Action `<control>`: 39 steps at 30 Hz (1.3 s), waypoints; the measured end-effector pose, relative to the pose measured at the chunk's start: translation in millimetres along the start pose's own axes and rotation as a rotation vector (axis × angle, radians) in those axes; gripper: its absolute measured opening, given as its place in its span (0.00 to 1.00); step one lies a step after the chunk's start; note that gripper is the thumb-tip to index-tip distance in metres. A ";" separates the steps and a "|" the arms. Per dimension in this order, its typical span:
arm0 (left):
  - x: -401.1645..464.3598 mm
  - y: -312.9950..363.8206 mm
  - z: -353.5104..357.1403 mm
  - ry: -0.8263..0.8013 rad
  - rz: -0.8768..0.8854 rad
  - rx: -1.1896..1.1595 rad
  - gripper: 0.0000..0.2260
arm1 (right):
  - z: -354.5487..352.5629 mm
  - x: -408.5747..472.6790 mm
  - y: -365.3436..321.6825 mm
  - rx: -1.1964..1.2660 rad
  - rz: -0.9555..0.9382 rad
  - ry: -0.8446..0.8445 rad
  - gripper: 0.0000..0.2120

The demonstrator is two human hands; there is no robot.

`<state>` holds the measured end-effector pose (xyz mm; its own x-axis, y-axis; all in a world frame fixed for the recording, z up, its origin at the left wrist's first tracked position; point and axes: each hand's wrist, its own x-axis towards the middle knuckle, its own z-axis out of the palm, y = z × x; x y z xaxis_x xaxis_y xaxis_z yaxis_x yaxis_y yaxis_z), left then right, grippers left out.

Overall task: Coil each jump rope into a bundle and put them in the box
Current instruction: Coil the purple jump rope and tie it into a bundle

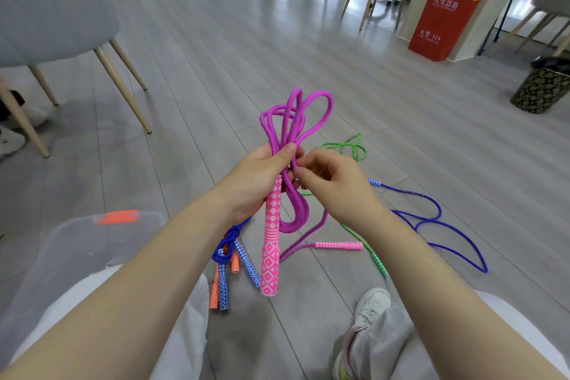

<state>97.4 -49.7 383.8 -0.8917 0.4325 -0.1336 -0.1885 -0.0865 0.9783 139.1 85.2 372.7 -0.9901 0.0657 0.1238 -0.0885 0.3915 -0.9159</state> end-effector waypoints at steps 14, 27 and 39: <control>19.7 22.0 -44.8 0.266 0.050 -0.481 0.10 | -62.1 -11.2 4.8 -0.285 0.209 -0.306 0.20; 6.8 5.9 -25.3 0.079 0.041 0.383 0.06 | -52.0 -7.1 -0.3 -0.159 -0.030 -0.263 0.09; -4.7 -1.5 -5.5 -0.169 -0.113 0.334 0.11 | -14.8 -3.1 6.8 -0.350 -0.161 -0.049 0.14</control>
<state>99.7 -56.5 382.0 -0.7874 0.5665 -0.2431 -0.1126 0.2555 0.9602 143.1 101.2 371.7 -0.9713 -0.0633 0.2292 -0.2097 0.6829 -0.6998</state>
